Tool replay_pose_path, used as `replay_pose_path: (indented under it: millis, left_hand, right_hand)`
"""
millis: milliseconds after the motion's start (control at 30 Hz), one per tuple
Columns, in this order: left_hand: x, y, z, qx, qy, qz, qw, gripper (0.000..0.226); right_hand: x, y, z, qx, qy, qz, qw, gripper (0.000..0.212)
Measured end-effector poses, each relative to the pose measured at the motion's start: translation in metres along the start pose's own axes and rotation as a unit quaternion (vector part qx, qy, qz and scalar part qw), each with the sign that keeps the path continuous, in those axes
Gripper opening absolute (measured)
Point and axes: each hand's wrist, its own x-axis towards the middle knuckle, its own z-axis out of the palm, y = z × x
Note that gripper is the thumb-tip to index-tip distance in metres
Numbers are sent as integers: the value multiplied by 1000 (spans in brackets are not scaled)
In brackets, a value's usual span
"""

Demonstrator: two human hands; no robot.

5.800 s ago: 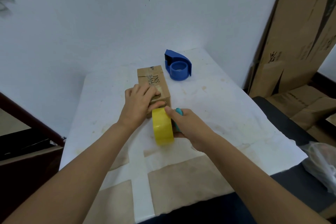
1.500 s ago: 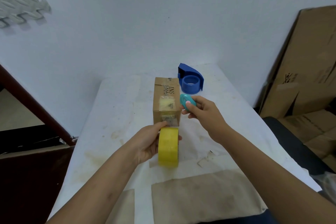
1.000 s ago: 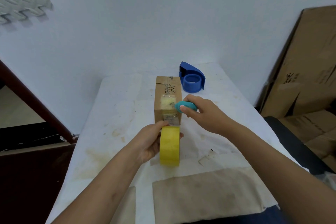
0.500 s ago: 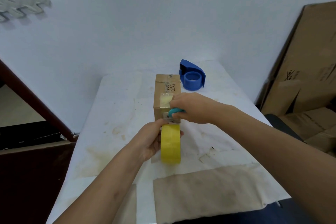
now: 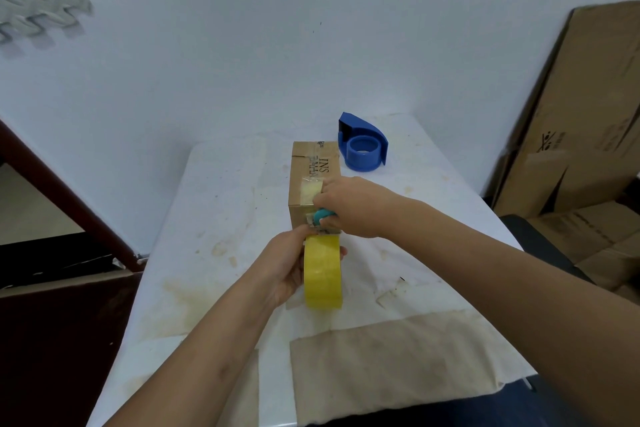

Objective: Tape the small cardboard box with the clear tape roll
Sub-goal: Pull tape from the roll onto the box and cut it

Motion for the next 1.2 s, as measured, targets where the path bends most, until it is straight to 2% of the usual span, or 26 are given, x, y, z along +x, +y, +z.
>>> replay_pose_path:
  millis: [467, 833, 1067, 1200]
  left_hand:
    - [0, 2, 1, 13, 6, -4, 1000, 30]
    - [-2, 4, 0, 30, 3, 4, 1000, 31]
    - [-4, 4, -1, 26, -6, -3, 1000, 30]
    - [-8, 13, 0, 60, -33, -28, 997, 29]
  right_hand:
    - [9, -7, 9, -39, 14, 4, 999, 33]
    - [0, -2, -6, -52, -58, 19, 997, 29]
    - [-8, 1, -3, -4, -34, 24, 999, 24]
    - [-12, 7, 3, 37, -18, 26, 999, 24]
